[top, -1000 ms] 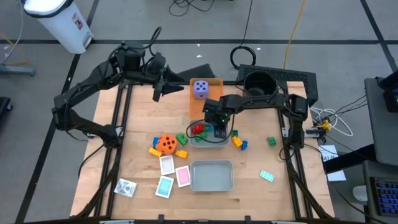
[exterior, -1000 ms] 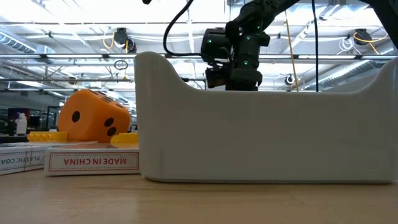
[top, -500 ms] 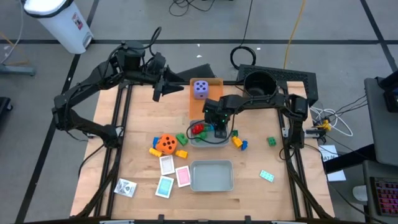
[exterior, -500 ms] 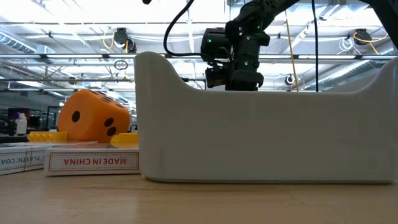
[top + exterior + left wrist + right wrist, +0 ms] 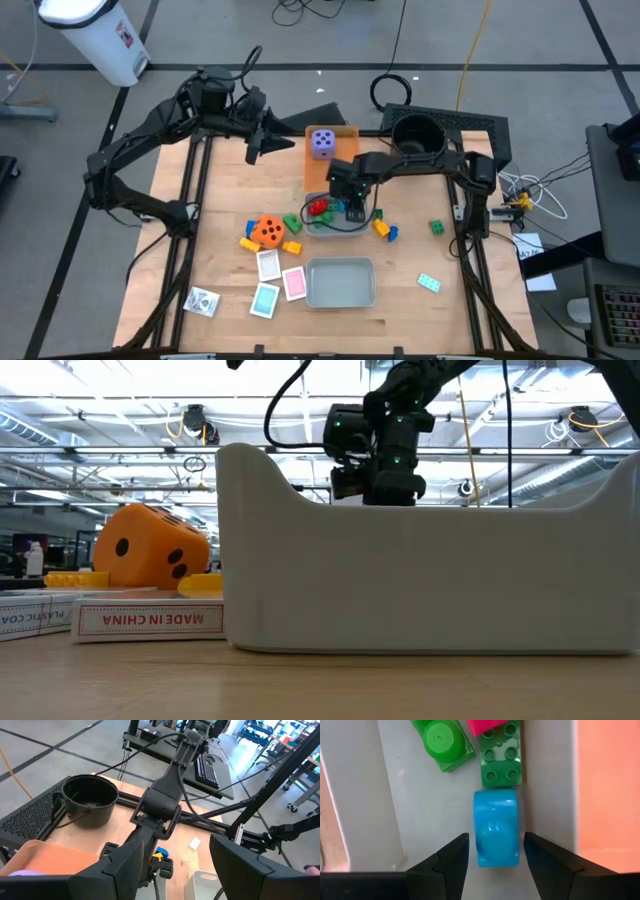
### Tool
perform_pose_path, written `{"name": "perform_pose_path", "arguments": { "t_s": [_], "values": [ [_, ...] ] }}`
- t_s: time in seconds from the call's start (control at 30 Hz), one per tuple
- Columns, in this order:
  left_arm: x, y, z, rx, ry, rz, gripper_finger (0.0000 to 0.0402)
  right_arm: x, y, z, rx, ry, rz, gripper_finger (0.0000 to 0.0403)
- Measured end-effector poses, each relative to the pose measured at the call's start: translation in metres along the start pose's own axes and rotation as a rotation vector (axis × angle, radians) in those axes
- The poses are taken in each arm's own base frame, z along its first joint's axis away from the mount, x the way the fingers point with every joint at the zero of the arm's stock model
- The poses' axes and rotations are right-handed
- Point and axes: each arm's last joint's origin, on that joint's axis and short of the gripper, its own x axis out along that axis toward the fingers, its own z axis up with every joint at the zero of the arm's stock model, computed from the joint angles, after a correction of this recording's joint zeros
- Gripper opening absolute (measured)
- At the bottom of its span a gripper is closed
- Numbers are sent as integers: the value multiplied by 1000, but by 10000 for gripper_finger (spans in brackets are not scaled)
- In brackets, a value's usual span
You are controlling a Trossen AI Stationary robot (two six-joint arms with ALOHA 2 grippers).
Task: Pick & Place Toys
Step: Put the green game piece into the top gray bin
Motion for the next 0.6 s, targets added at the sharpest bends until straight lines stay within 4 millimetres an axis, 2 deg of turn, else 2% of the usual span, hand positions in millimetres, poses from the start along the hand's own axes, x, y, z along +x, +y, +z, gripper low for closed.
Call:
{"name": "perform_pose_path", "arguments": {
  "t_s": [0.17, 0.33, 0.6],
  "values": [
    [0, 0, 0, -4, -1, 7, 232, -19, 2, -1, 13, -49, -8, 187],
    [0, 0, -1, -47, 10, 5, 232, -49, 5, -3, 64, -138, -16, 187],
    [10, -18, -16, -65, 124, 36, 232, -96, 11, -9, 136, -315, -25, 187]
  ]
}}
